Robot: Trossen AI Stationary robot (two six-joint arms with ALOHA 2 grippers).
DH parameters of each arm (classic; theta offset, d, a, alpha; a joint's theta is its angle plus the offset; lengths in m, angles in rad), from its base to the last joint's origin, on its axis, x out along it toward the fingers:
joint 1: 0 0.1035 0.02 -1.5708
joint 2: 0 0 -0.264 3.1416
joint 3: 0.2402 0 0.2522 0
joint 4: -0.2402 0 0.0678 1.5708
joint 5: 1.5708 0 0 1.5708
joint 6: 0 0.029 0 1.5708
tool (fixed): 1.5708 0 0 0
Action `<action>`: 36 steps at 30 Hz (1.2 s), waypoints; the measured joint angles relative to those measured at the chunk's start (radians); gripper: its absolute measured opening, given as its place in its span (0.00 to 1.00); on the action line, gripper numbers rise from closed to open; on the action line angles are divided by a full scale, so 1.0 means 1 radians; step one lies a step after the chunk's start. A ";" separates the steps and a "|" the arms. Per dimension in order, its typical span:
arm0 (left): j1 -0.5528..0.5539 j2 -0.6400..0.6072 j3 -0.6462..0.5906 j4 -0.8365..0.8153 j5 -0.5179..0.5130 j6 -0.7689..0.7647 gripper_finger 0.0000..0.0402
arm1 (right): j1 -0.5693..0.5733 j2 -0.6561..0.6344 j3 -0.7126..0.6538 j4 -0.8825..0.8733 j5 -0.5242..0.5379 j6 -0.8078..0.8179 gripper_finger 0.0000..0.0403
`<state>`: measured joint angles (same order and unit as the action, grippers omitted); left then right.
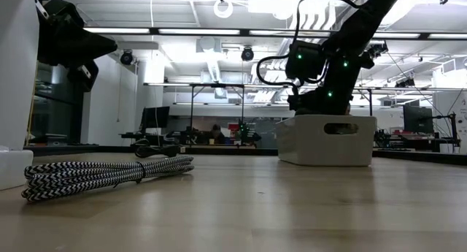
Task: Pick and place USB-C Cables
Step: Put the pink charger cable into the gray bin, then put the black charger cable into the gray bin
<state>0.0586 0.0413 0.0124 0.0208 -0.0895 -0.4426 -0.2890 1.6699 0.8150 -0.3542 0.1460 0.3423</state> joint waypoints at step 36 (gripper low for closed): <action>0.000 0.000 0.000 0.000 0.000 0.000 0.00 | 0.008 -0.142 0.171 -0.311 -0.007 -0.081 0.51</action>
<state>0.0582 0.0414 0.0125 0.0212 -0.0895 -0.4423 -0.2805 1.5282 0.9859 -0.6651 0.1391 0.2609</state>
